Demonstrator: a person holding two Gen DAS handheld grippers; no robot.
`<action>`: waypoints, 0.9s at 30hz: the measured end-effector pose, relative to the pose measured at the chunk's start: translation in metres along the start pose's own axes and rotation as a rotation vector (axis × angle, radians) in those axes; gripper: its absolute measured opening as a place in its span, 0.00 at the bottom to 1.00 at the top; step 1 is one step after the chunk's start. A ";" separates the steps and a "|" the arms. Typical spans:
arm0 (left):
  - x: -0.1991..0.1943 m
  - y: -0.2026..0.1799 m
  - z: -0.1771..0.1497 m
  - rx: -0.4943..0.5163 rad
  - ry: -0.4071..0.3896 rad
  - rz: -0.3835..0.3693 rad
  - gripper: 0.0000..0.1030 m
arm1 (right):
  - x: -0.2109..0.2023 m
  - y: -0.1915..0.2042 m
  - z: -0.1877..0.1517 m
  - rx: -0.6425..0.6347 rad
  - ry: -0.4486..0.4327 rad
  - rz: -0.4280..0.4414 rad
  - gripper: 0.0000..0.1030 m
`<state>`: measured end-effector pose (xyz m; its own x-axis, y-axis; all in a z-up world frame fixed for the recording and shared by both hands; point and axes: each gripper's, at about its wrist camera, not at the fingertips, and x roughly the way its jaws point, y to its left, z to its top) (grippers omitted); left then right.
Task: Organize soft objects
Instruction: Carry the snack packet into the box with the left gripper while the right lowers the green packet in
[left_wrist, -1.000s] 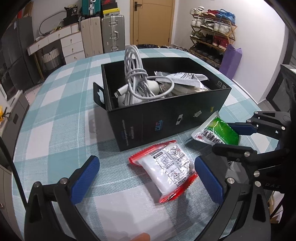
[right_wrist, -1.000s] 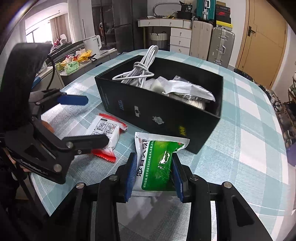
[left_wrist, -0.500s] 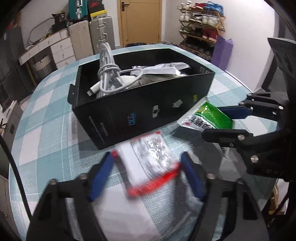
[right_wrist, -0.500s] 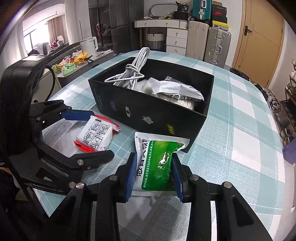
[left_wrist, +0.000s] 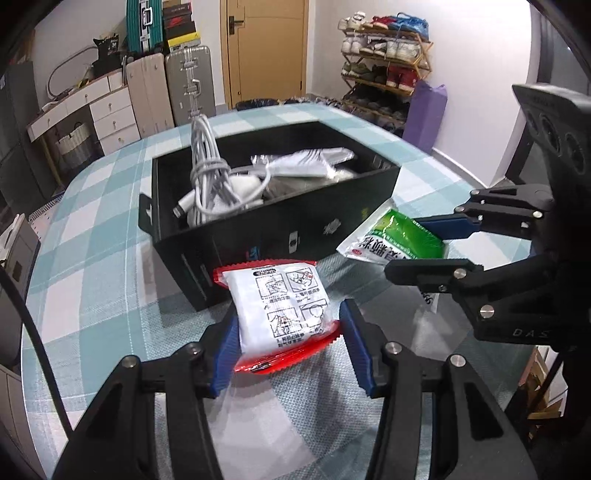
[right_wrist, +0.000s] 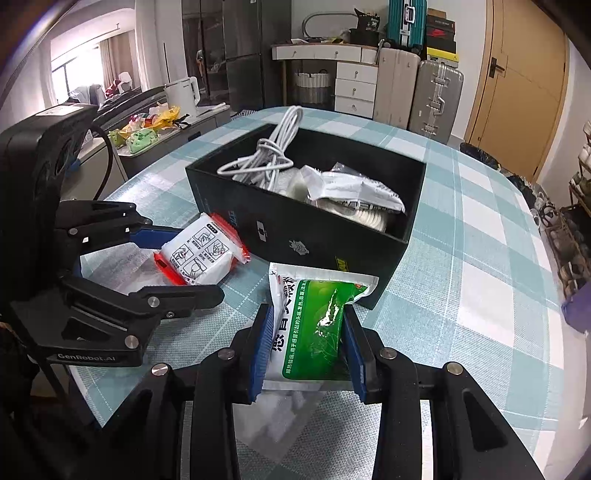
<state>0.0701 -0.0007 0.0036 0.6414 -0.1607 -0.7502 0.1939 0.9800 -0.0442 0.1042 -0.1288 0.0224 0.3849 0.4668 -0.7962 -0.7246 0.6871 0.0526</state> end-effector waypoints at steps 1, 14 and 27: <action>-0.004 0.001 0.000 -0.001 -0.009 -0.002 0.50 | -0.002 -0.001 0.000 0.005 -0.006 0.011 0.36; -0.049 0.006 0.018 -0.049 -0.166 -0.017 0.50 | -0.048 -0.003 0.010 0.020 -0.130 0.001 0.36; -0.047 0.014 0.054 -0.061 -0.217 0.021 0.50 | -0.059 -0.018 0.032 0.089 -0.221 0.008 0.36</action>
<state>0.0828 0.0144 0.0738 0.7905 -0.1556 -0.5923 0.1380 0.9876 -0.0751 0.1131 -0.1507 0.0875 0.5016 0.5764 -0.6451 -0.6791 0.7243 0.1191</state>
